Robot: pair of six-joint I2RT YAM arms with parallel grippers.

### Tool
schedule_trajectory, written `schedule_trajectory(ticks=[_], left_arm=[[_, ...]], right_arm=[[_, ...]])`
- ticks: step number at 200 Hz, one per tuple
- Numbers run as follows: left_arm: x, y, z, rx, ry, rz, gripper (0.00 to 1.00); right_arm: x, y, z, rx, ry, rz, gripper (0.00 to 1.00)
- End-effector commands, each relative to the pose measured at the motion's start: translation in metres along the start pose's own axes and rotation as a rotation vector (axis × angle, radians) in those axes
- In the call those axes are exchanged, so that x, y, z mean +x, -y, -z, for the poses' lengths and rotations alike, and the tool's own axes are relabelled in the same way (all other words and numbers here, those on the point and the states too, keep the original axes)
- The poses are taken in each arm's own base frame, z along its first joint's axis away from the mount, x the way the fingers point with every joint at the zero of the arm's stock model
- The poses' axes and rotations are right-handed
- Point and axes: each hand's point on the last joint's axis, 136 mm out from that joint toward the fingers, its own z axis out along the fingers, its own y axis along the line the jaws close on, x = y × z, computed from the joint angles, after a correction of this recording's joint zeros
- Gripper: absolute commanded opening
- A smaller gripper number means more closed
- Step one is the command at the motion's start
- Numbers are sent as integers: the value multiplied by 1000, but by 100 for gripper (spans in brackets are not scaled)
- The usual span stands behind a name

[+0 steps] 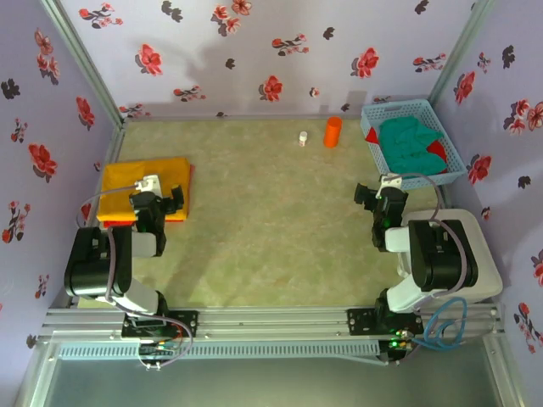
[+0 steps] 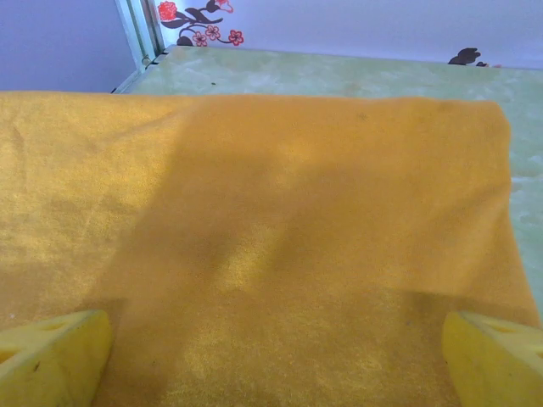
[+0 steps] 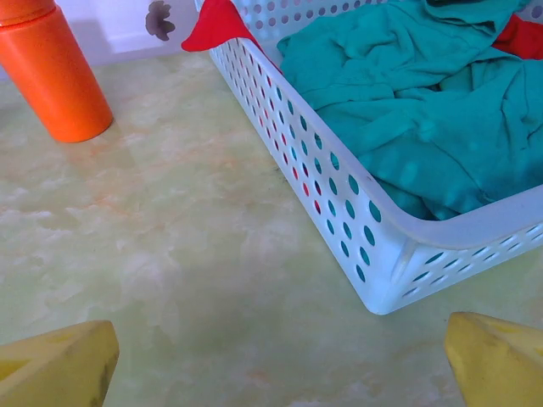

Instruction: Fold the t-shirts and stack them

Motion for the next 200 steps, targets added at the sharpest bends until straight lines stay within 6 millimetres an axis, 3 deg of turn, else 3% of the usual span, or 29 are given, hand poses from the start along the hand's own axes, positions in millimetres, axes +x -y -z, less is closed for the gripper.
schedule_trajectory(ticks=[1, 200], left_arm=[[-6, 1, -4, 2, 10, -14, 100], [-5, 1, -4, 2, 10, -12, 100]], right_arm=[[-6, -1, -2, -7, 15, -1, 99], [-6, 2, -2, 7, 17, -6, 99]])
